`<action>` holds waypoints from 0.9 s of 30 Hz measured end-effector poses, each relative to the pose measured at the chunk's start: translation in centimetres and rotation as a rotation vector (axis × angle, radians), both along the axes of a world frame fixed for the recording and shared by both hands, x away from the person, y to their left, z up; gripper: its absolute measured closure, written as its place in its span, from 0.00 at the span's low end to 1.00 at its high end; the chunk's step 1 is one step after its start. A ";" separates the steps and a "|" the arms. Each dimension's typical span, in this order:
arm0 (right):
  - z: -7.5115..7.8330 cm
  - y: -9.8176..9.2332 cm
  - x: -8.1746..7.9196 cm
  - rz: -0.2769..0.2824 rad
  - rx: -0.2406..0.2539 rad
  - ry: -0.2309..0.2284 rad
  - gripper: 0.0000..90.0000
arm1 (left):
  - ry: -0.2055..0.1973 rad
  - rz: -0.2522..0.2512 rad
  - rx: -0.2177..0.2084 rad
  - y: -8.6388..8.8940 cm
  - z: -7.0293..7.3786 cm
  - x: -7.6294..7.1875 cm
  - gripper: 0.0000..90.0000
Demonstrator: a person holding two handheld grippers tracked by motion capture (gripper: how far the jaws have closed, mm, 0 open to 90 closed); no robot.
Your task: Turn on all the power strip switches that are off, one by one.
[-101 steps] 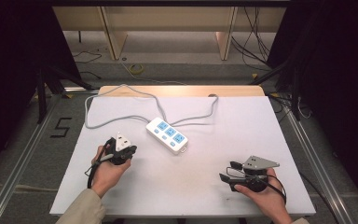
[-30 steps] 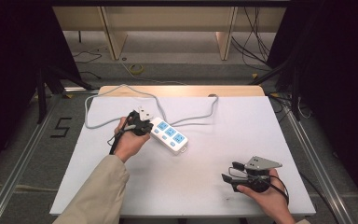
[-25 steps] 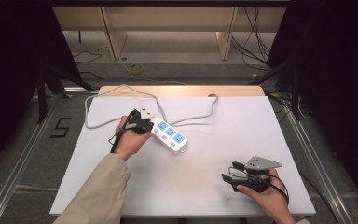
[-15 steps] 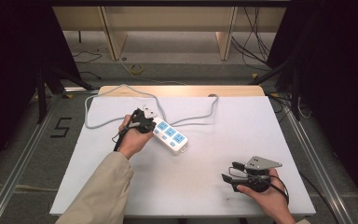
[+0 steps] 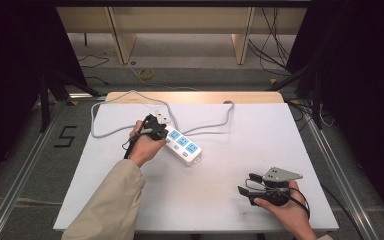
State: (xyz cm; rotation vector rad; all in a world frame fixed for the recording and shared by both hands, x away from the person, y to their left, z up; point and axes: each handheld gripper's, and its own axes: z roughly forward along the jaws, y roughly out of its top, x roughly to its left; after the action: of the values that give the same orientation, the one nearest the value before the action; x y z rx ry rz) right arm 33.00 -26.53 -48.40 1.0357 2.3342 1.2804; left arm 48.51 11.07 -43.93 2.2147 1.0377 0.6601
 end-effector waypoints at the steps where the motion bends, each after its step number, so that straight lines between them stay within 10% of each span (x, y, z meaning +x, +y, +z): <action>1: 0.0 0.0 0.0 0.000 0.000 0.000 0.38 | 0.004 -0.004 0.005 0.0 0.0 0.0 1.00; 27: 0.0 0.0 0.0 0.004 0.000 -0.001 0.38 | 0.105 -0.007 0.062 -1.2 0.2 1.3 1.00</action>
State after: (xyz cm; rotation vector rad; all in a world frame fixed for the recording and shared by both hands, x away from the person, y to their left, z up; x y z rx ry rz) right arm 32.99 -26.51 -48.40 1.0314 2.3364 1.2824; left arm 49.83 9.91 -43.76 2.3272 1.0737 0.5857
